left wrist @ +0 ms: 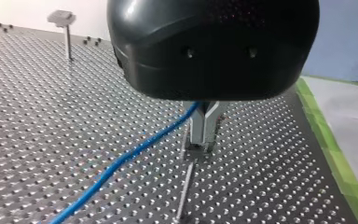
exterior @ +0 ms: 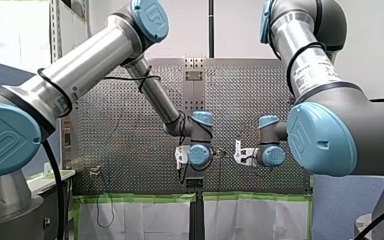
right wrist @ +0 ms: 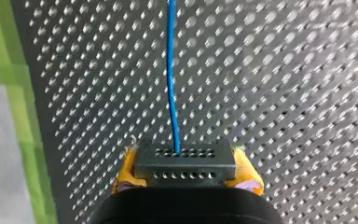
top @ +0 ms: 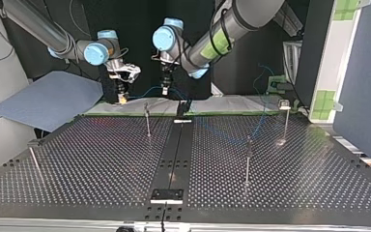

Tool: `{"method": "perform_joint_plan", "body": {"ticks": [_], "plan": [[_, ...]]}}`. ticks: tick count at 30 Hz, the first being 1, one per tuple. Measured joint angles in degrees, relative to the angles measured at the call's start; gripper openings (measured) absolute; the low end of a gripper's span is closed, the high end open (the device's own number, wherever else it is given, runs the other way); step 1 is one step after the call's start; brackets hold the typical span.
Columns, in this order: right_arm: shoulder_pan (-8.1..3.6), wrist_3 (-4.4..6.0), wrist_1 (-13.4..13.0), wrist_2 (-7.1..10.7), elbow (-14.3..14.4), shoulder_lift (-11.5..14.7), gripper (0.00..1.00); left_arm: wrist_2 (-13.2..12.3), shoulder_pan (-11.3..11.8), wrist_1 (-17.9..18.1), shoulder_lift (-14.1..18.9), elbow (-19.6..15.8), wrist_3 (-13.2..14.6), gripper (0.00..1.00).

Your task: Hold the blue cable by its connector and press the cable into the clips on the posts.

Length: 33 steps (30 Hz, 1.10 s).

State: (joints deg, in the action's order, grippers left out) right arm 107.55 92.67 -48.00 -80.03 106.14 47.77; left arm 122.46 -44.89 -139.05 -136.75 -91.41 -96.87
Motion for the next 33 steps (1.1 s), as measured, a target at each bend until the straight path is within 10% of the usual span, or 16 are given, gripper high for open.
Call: {"method": "perform_joint_plan", "body": {"ticks": [21,33], "plan": [[-1.92,3.31,-1.6,10.79,-0.1,-0.1,0.00,3.2,-0.2,-1.1,-6.9,10.9,-1.6,0.01],[-4.42,3.57,-1.9,10.22,-0.5,-0.1,0.00,3.9,-0.3,0.6,-6.9,11.6,-2.0,0.01]]}}
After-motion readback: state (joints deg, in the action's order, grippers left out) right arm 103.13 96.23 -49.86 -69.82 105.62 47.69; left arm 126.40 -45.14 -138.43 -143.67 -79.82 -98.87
